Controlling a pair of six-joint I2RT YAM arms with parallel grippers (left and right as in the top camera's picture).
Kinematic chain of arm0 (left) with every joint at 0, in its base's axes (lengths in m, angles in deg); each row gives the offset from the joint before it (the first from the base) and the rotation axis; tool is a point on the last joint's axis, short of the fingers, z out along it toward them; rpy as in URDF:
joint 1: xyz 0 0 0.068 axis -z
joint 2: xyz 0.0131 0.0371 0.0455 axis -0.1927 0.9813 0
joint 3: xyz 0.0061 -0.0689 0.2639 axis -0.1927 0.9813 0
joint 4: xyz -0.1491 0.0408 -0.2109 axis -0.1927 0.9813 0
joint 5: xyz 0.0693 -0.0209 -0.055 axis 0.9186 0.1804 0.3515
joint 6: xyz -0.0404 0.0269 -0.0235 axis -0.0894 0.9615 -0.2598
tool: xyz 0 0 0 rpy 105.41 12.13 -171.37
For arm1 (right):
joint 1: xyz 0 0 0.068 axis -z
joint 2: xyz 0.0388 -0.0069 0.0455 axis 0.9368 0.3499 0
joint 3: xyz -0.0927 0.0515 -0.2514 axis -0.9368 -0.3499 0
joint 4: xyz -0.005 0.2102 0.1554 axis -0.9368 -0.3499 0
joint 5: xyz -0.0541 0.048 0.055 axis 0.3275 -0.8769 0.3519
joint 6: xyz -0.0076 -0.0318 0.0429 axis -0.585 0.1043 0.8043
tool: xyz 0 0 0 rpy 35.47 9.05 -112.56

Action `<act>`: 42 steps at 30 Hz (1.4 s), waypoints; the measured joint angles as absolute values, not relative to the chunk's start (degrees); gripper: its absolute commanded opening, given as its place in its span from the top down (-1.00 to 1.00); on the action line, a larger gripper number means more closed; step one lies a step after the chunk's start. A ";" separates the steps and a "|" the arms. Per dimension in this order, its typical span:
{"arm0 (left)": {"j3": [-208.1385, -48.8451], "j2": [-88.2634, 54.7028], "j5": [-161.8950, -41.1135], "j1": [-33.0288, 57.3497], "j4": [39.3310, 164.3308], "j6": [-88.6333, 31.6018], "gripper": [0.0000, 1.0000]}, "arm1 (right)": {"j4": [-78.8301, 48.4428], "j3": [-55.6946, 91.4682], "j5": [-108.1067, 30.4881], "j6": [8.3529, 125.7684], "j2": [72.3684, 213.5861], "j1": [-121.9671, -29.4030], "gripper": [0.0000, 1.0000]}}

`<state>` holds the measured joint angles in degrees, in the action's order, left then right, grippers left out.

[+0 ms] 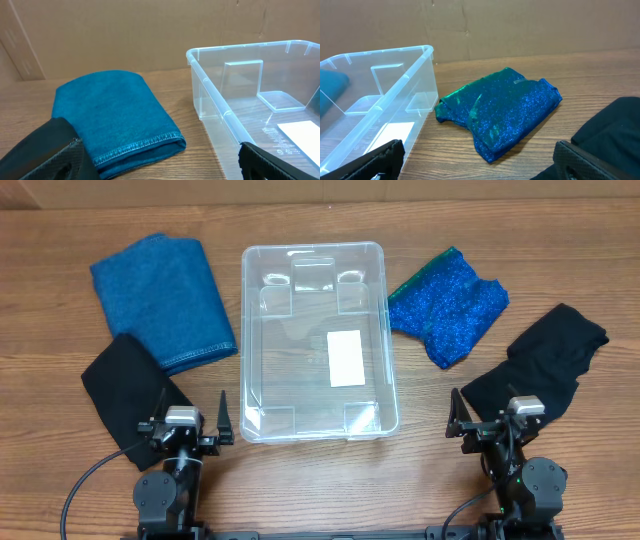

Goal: Pack container
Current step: 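Move the right gripper to the sparkly blue-green cloth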

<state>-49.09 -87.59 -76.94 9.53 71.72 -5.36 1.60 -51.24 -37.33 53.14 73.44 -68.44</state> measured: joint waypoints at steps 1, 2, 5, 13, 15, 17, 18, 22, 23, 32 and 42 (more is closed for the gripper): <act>-49.09 -87.56 -76.94 9.55 71.72 -5.36 -1.00 | 1.63 -51.24 -37.33 53.16 73.44 -68.44 -1.00; -49.09 -87.56 -76.94 9.55 71.72 -5.36 -1.00 | 1.65 -51.24 -37.33 53.18 73.44 -68.44 -1.00; -49.09 -87.56 -76.94 9.55 71.72 -5.36 -1.00 | 1.65 -51.24 -37.36 53.16 73.44 -68.44 -1.00; -49.09 -87.56 -76.94 9.53 71.72 -5.36 -1.00 | 1.60 -51.24 -37.33 53.16 73.44 -68.44 -1.00; -49.09 -87.56 -76.94 9.55 71.72 -5.36 -0.99 | 1.63 -51.24 -37.33 53.16 73.44 -68.44 -1.00; -49.09 -87.56 -76.94 9.55 71.72 -5.36 -1.00 | 1.63 -51.24 -37.33 53.16 73.44 -68.44 -1.00; -49.09 -87.56 -76.94 9.53 71.72 -5.36 -1.00 | 1.63 -51.24 -37.33 53.16 73.44 -68.44 -1.00; -49.09 -87.56 -76.94 9.55 71.72 -5.36 -1.00 | 1.63 -51.24 -37.33 53.14 73.44 -68.44 -1.00; -49.09 -87.56 -76.94 9.55 71.72 -5.36 -1.00 | 1.63 -51.24 -37.33 53.16 73.44 -68.44 -1.00; -49.09 -87.56 -76.94 9.55 71.70 -5.36 -1.00 | 1.63 -51.24 -37.33 53.14 73.44 -68.44 -1.00; -49.63 -87.56 -76.15 9.53 72.36 -7.50 -1.00 | 1.47 -51.13 -37.18 59.00 73.50 -68.44 -1.00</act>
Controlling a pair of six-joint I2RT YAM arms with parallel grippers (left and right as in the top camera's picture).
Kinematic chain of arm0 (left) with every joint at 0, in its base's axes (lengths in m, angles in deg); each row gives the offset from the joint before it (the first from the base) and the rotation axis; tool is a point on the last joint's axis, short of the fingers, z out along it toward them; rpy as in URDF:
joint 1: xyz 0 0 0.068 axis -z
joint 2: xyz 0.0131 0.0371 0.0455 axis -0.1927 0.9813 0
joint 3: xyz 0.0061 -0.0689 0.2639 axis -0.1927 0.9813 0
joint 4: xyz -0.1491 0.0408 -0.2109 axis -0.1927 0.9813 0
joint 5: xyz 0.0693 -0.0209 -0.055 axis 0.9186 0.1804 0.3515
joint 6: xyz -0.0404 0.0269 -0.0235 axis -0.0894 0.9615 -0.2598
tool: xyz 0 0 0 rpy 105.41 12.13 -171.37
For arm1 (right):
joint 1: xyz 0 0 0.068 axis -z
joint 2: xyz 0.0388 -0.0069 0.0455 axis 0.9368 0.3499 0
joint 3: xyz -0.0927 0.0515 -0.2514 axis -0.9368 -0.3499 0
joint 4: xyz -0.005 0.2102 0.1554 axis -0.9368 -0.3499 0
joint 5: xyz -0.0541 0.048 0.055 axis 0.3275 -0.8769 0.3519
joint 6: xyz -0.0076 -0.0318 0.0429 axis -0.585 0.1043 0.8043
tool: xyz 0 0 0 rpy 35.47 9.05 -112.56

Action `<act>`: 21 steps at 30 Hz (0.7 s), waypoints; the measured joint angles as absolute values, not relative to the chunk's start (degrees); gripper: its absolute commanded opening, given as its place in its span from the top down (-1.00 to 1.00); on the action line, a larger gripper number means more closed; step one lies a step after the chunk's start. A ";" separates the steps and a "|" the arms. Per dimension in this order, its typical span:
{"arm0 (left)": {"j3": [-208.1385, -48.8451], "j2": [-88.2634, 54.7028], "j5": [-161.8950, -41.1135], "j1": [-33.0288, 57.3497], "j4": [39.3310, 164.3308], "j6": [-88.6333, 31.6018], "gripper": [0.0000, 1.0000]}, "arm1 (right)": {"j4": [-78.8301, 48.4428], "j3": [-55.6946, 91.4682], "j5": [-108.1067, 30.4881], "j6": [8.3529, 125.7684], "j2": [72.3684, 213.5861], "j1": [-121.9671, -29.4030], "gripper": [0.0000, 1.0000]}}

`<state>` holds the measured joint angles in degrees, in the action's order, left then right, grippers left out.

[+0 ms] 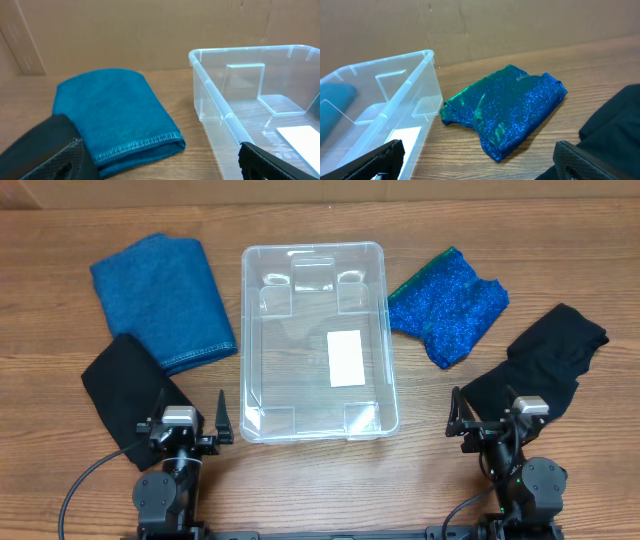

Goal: Pack container
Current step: 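Move the right gripper to the sparkly blue-green cloth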

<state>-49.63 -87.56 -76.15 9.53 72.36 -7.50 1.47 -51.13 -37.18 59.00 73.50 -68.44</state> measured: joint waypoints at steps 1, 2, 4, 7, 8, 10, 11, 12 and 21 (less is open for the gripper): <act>-50.33 -87.48 -75.91 9.53 73.14 -8.16 -1.00 | 1.21 -50.91 -36.85 59.61 73.79 -68.44 -1.00; -51.51 -87.19 -75.58 9.53 73.84 -8.70 -1.00 | 1.10 -50.43 -36.46 60.20 74.53 -68.44 -1.00; -55.40 -85.31 -74.58 9.53 74.96 -9.29 -1.00 | 0.97 -48.39 -35.89 60.90 77.11 -68.44 -1.00; -63.86 -78.32 -72.72 9.53 75.39 -9.49 -0.99 | 0.82 -43.28 -35.78 61.53 82.97 -68.44 -1.00; -66.20 -75.80 -72.28 9.53 75.59 -9.45 -1.00 | 0.73 -41.44 -35.83 61.92 85.33 -68.44 -1.00; -72.84 -68.20 -70.84 9.53 77.08 -8.83 -1.00 | -0.71 -35.65 -36.07 62.54 92.50 -68.44 -1.00; -76.10 -64.24 -70.21 9.53 78.65 -8.42 -1.00 | -1.41 -33.40 -36.22 62.78 95.41 -68.44 -1.00; -79.62 -60.00 -69.72 9.53 81.01 -7.96 -1.00 | -3.21 -29.25 -36.39 63.02 100.56 -68.44 -1.00; -113.39 -24.00 -70.49 9.53 107.94 -6.80 -1.00 | -23.36 5.48 -42.25 63.65 142.29 -67.06 -1.00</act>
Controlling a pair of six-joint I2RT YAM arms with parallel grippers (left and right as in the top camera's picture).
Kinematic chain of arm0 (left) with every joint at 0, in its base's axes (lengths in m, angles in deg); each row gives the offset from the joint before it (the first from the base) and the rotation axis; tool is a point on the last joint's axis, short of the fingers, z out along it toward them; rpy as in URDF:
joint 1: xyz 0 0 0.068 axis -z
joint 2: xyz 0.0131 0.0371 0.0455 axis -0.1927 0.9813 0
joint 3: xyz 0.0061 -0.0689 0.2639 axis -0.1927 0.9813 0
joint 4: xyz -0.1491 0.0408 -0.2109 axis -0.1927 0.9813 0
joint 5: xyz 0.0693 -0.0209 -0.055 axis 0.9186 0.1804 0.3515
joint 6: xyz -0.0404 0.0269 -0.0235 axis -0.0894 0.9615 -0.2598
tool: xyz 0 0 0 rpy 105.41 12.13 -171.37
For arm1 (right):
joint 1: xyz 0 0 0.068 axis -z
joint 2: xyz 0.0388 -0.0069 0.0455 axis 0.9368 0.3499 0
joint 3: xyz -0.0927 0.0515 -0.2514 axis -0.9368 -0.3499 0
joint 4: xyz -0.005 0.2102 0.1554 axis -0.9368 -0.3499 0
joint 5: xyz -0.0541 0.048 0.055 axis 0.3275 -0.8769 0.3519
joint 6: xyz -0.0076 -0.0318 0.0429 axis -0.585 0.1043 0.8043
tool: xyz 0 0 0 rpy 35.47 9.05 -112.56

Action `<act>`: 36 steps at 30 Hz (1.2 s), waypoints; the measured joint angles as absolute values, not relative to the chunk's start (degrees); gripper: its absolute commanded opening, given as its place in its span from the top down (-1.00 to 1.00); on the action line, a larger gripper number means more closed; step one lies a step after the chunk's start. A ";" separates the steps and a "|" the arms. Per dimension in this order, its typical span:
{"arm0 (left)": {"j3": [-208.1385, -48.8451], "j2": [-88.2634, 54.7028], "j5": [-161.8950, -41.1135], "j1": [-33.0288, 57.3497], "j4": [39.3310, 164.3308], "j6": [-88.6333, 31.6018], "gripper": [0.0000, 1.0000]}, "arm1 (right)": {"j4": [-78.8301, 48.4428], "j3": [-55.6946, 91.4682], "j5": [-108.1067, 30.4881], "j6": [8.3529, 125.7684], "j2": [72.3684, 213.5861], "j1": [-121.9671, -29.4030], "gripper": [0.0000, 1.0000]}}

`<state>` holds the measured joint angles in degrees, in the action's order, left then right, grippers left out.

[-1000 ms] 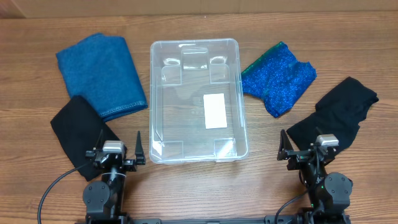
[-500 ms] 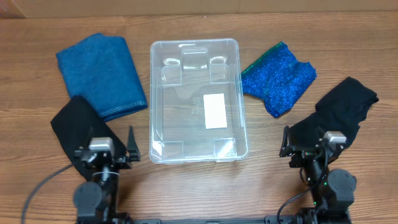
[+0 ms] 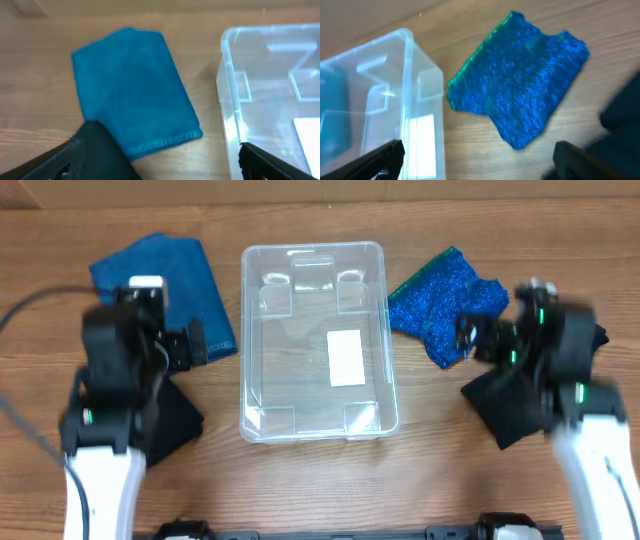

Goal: Pack container
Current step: 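Move the right gripper to the sparkly blue-green cloth, then grasp the sparkly blue-green cloth with the right gripper and lift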

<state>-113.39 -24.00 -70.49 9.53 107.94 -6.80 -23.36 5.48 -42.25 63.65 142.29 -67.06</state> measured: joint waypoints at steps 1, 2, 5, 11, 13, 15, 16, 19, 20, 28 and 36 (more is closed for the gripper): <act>-115.25 -22.02 -70.90 9.53 109.01 -6.78 -1.00 | -24.80 8.35 -43.78 63.65 145.90 -66.47 -1.00; -117.87 -19.37 -71.67 9.53 111.33 -6.78 -1.00 | -27.05 11.84 -45.79 63.69 150.38 -65.53 -1.00; -122.77 -13.91 -74.03 9.53 113.75 -6.78 -1.00 | -30.33 18.14 -51.26 63.65 160.19 -63.06 -1.00; -124.23 -10.78 -76.72 9.53 113.97 -6.78 -1.00 | -30.40 20.63 -54.49 65.18 171.12 -56.35 -1.00; -124.30 -10.78 -76.87 9.53 114.02 -6.78 -1.00 | -30.37 20.74 -54.51 65.55 173.30 -54.04 -1.00; -124.36 -10.78 -76.94 9.53 114.02 -6.78 -1.00 | -30.22 20.78 -54.51 65.75 176.23 -51.83 -1.00; -124.36 -10.78 -76.94 9.53 114.04 -6.78 -1.00 | -30.20 20.78 -54.54 65.73 177.30 -51.41 -1.00; -124.40 -10.78 -76.94 9.53 114.04 -6.78 -1.00 | -29.11 20.78 -55.80 65.47 181.74 -51.24 -1.00; -124.40 -10.78 -76.96 9.53 114.04 -6.78 -1.00 | -28.49 20.78 -56.09 65.49 183.03 -51.52 -1.00; -124.43 -10.78 -77.00 9.53 114.30 -6.78 -1.00 | -22.29 20.91 -57.60 66.67 188.32 -52.13 -1.00; -124.43 -10.78 -77.16 9.53 114.34 -6.78 -1.00 | -18.40 21.48 -61.40 66.89 190.00 -53.21 -0.45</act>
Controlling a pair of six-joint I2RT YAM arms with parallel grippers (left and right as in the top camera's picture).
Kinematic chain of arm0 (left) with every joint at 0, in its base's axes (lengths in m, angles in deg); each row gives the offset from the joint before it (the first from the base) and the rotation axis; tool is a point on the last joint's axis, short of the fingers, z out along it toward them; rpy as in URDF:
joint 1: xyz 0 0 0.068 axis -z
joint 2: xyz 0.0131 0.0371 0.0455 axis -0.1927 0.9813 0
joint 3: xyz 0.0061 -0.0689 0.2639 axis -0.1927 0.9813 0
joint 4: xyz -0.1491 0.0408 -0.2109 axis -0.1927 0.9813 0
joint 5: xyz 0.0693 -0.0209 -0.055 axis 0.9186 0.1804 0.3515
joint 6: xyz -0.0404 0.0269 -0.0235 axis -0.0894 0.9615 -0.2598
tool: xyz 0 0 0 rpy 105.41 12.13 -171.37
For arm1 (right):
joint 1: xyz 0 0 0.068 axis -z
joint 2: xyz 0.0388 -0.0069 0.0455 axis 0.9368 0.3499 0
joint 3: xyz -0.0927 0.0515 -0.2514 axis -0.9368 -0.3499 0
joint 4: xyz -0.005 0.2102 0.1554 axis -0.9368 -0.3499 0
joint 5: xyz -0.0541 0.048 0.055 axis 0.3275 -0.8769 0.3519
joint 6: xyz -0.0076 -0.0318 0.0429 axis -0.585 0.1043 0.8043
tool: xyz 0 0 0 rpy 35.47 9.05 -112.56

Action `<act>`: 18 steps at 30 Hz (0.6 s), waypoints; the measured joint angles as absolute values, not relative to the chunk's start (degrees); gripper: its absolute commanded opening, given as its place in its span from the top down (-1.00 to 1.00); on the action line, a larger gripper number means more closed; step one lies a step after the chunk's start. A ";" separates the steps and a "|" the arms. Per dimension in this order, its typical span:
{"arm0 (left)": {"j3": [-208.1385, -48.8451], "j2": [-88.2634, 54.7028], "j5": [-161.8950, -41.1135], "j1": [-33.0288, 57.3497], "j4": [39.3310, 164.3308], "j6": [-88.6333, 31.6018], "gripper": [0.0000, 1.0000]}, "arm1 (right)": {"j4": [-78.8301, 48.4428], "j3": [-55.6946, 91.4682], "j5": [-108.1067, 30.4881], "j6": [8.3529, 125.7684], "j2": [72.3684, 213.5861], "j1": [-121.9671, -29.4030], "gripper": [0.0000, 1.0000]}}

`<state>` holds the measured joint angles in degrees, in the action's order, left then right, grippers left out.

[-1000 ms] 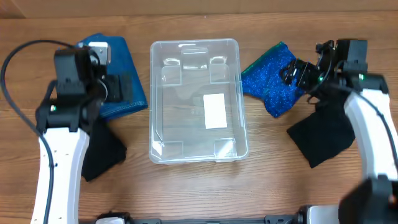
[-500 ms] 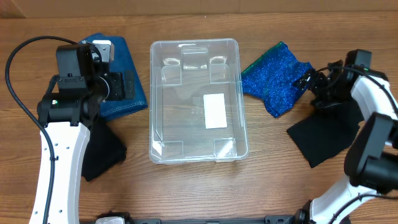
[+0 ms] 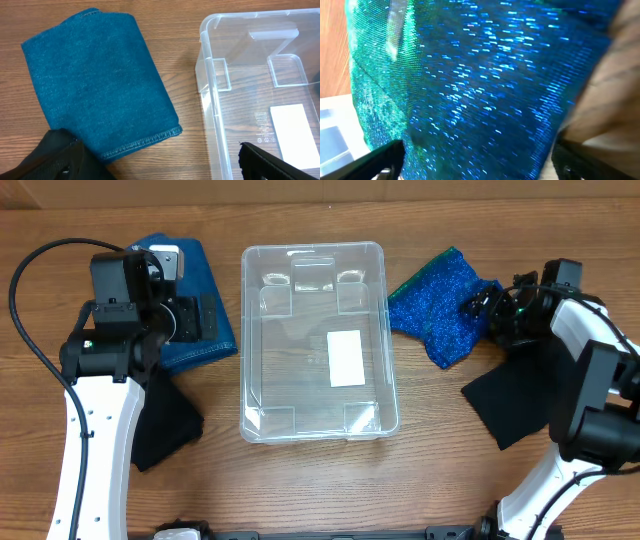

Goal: Pack container
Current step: 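Grasp the sparkly blue-green cloth with the right gripper and lift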

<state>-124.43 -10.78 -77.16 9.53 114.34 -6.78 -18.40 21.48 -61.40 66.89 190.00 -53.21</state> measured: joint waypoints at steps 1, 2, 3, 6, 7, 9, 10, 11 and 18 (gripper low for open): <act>-124.43 -10.78 -77.16 9.53 114.34 -6.78 -1.00 | -17.83 21.53 -61.44 66.97 190.24 -53.64 -0.29; -124.43 -10.78 -77.18 9.53 114.34 -6.78 -1.00 | -17.48 21.50 -61.25 67.15 190.61 -54.21 -0.03; -124.43 -10.78 -77.18 9.53 114.34 -6.78 -1.00 | -17.13 21.50 -61.46 66.93 191.01 -54.67 0.17; -124.43 -10.78 -77.18 9.53 114.37 -6.78 -1.00 | -16.82 21.50 -61.27 67.13 191.71 -55.37 0.88; -124.43 -10.78 -77.18 9.53 114.37 -6.78 -1.00 | -16.73 21.48 -61.35 66.95 191.90 -55.43 0.92; -124.43 -10.78 -77.18 9.53 114.37 -6.78 -1.00 | -16.67 21.48 -61.70 67.13 191.97 -55.30 0.92; -124.43 -10.78 -77.18 9.53 114.37 -6.78 -1.00 | -16.65 21.48 -61.86 67.08 191.97 -55.24 0.92; -124.43 -10.78 -77.18 9.53 114.37 -6.78 -1.00 | -16.71 21.48 -61.94 67.06 191.97 -55.24 0.92; -124.43 -10.78 -77.18 9.53 114.37 -6.78 -1.00 | -20.45 23.84 -66.10 67.06 191.77 -55.30 0.92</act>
